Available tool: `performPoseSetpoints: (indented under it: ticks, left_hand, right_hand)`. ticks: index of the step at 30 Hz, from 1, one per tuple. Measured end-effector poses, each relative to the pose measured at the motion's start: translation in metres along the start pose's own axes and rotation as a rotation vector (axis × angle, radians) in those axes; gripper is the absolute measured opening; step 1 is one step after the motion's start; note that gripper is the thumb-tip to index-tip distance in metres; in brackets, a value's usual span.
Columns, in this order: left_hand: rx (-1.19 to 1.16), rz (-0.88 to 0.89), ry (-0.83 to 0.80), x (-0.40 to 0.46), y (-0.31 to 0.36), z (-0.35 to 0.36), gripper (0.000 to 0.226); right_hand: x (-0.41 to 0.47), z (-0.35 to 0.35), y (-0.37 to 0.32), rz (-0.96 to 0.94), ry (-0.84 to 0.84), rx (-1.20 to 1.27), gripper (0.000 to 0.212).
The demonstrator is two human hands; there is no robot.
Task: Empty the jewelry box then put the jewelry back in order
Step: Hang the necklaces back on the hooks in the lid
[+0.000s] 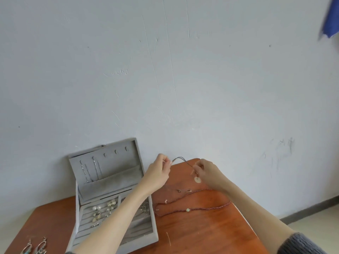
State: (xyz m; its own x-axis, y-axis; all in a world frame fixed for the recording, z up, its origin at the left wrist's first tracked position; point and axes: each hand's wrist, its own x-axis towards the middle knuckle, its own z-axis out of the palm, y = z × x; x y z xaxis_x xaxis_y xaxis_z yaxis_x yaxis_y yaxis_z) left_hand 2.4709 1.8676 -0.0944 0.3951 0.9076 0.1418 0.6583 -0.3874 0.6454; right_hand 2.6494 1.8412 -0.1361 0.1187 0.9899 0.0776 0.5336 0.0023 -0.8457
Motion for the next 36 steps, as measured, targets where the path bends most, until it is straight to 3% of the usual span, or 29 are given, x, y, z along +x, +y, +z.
performPoseSetpoints:
  ticks: [4, 8, 11, 17, 20, 24, 30, 36]
  left_hand:
    - [-0.237, -0.051, -0.036, -0.014, 0.014, -0.035, 0.022]
    - [-0.104, -0.073, -0.118, -0.035, 0.025, -0.076, 0.025]
    - [-0.107, -0.052, -0.039, -0.050, 0.036, -0.101, 0.028]
    - [-0.589, -0.035, 0.103, -0.076, 0.052, -0.123, 0.028]
    - [-0.693, -0.055, 0.145, -0.086, 0.057, -0.130, 0.028]
    - [-0.614, -0.065, 0.172, -0.097, 0.049, -0.142, 0.025]
    - [-0.695, -0.281, 0.239, -0.105, 0.015, -0.165, 0.023]
    - [-0.644, -0.348, 0.132, -0.104, -0.031, -0.171, 0.018]
  right_hand:
    - [-0.015, -0.005, -0.044, -0.069, -0.048, 0.344, 0.014]
    - [-0.031, -0.007, -0.083, -0.143, -0.111, 0.425, 0.013]
    - [-0.046, -0.001, -0.100, -0.153, -0.140, 0.420, 0.013]
    - [-0.079, 0.036, -0.125, -0.088, -0.364, 0.732, 0.024]
    - [-0.089, 0.060, -0.141, -0.168, -0.413, 0.652, 0.023]
    - [-0.095, 0.072, -0.152, -0.259, -0.428, 0.464, 0.017]
    - [-0.088, 0.079, -0.159, -0.222, -0.346, 0.390, 0.039]
    - [-0.060, 0.089, -0.159, -0.171, -0.297, 0.453, 0.038]
